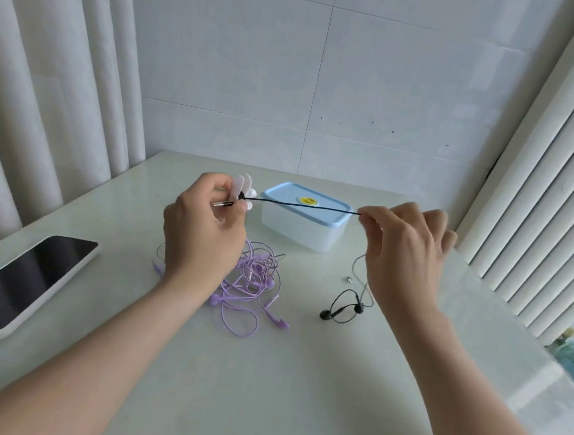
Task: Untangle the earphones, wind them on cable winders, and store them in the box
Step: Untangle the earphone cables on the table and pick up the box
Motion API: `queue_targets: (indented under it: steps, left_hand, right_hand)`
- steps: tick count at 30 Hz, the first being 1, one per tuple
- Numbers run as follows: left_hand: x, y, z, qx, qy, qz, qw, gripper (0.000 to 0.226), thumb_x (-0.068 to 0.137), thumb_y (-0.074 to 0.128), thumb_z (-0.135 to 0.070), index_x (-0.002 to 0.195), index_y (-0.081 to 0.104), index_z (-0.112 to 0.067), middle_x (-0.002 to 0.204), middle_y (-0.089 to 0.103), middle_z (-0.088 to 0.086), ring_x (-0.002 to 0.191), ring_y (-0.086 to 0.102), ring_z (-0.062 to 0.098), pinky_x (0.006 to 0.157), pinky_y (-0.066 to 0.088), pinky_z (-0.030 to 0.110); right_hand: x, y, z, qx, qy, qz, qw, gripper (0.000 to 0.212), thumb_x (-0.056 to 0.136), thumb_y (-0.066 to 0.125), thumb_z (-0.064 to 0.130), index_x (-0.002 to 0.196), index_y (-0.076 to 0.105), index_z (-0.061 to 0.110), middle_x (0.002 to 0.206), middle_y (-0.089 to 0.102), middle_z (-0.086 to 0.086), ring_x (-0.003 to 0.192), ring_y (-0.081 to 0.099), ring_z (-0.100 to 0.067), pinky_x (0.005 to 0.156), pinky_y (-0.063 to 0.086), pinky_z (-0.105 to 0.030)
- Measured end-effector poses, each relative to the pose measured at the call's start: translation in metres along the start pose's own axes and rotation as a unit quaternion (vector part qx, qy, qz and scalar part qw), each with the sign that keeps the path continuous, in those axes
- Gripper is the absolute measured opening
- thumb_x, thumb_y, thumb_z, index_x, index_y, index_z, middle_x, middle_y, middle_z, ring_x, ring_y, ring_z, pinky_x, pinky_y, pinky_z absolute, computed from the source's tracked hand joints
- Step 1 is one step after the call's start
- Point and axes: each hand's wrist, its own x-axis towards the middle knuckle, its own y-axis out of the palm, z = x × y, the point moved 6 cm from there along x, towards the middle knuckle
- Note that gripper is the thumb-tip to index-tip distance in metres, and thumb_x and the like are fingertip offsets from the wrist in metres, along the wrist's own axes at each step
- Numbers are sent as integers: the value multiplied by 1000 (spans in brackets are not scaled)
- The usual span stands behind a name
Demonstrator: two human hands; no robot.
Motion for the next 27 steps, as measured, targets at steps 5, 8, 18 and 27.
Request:
queue_targets:
  steps: [5,8,18,27]
  left_hand:
    - [-20,20,-28,-14,115,119,986,28,91,71,2,108,75,-20,95,70,-36,91,68,-15,71,47,2]
    - [-29,27,-33,-13,156,146,977,29,91,74,0,109,77,-23,102,74,-31,92,72,-3,70,54,13]
    - [-31,33,-30,37,170,164,971,27,90,80,-20,115,77,-30,100,77,-21,89,70,-1,78,52,17]
    - [-25,35,-22,56,150,184,970,27,91,76,-6,111,74,-24,104,74,-17,97,69,2,83,48,10]
  right_hand:
    - [-8,10,-10,-158,39,91,982,50,67,63,-6,110,74,17,134,43,-13,119,24,-31,99,16,-44]
    - [-10,11,11,-7,-5,120,993,74,63,53,-13,133,64,10,140,49,-13,128,37,-34,106,25,-38]
    - [-22,6,54,348,92,173,917,32,90,64,16,120,69,25,113,73,12,82,74,-3,75,55,-15]
    - [-15,2,49,192,-8,148,970,14,87,76,40,100,75,34,74,64,14,68,58,-3,67,49,-25]
